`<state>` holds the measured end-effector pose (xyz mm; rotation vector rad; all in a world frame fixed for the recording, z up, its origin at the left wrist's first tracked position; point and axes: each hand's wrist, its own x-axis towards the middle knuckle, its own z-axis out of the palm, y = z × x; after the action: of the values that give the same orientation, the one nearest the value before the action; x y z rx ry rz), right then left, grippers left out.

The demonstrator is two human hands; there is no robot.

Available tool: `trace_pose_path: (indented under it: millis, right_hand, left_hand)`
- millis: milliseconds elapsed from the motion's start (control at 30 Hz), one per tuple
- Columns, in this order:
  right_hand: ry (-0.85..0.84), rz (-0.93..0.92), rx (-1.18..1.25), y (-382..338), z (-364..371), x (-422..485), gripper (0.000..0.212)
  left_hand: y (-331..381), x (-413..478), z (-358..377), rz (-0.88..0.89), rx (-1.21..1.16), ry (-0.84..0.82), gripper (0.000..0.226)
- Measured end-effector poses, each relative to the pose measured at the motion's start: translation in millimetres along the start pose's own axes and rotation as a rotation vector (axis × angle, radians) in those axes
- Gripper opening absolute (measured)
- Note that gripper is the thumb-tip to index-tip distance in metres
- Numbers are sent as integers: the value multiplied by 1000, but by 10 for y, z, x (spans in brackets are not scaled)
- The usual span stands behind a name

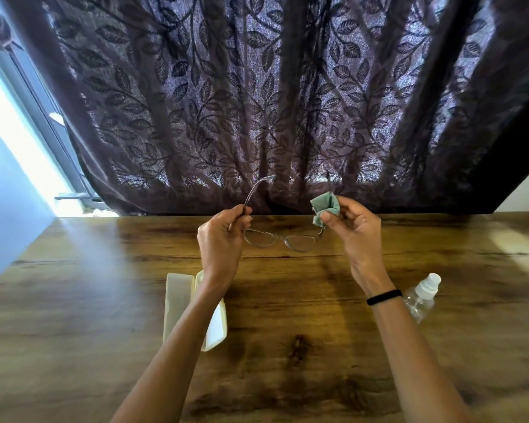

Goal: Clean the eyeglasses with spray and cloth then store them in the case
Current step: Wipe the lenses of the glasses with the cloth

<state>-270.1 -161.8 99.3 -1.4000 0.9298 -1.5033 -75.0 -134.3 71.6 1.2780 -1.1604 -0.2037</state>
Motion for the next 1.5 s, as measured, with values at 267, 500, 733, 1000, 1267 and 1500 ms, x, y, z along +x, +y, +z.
trace_pose_path:
  millis: [267,500,733,1000,1267,1500]
  right_hand:
    - [0,-84,21,-165,13,60,34]
    - [-76,-197,17,-295,29,51,29]
    - [-120,-343,-91,-437,78,28,32]
    - [-76,-471,-194,-494,141,12,23]
    - [62,-575,-235,-495,162,14,16]
    - [115,-441,-146,-314,92,-6,16]
  left_hand:
    - [37,-21,-6,36,14,-27,21]
    - [73,-41,-13,88,47,-51,23]
    - [63,-64,4,147,72,-87,21]
    - [70,-80,22,130,36,-89,22]
    - [80,-90,24,44,-9,-105,24]
    - [153,-32,4,-196,-252,-17,15]
